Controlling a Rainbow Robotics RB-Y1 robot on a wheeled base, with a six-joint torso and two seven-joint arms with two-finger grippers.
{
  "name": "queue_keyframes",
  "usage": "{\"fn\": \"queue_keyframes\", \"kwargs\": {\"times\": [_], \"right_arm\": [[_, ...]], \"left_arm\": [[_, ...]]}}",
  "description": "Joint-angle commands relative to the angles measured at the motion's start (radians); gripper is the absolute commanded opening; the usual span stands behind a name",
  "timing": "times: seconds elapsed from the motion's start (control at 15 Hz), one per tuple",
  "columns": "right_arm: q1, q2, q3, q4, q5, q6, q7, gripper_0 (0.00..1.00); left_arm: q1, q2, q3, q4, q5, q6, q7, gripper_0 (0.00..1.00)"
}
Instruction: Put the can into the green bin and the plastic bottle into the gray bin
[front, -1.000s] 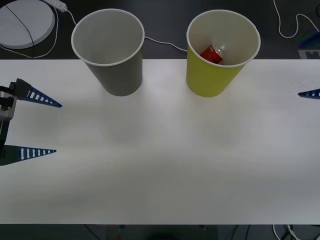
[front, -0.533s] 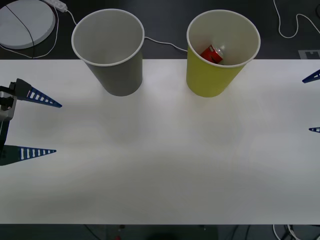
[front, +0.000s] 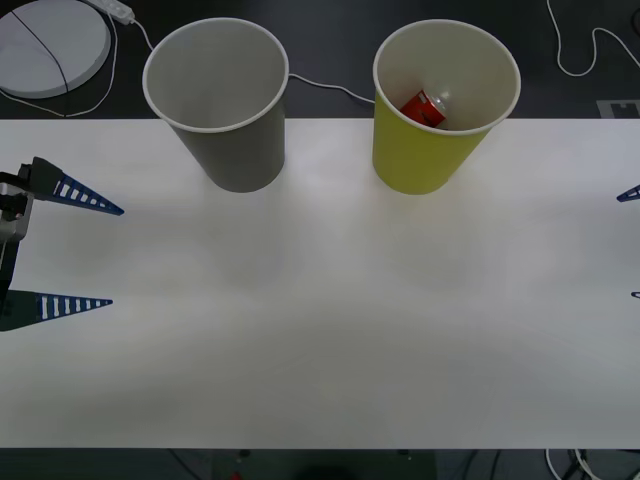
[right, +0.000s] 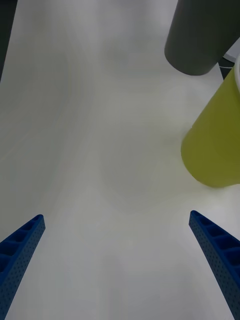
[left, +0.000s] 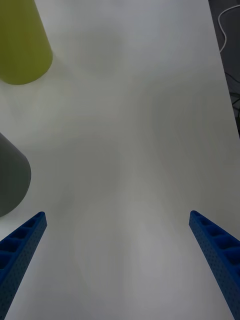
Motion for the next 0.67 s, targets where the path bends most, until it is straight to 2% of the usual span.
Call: {"fn": "queue_keyframes", "kwargs": {"times": [0.07, 0.67], "right_arm": [[0.020, 0.024, 0.009, 0.015, 0.003, 0.000, 0.032, 1.00], [0.022, 0.082, 0.062, -0.023, 0.078, 0.000, 0.049, 1.00]], "left_arm": [[0.000, 0.000, 0.000, 0.000, 0.000, 0.000, 0.000, 1.00], [0.000, 0.000, 0.000, 0.000, 0.000, 0.000, 0.000, 1.00]]}}
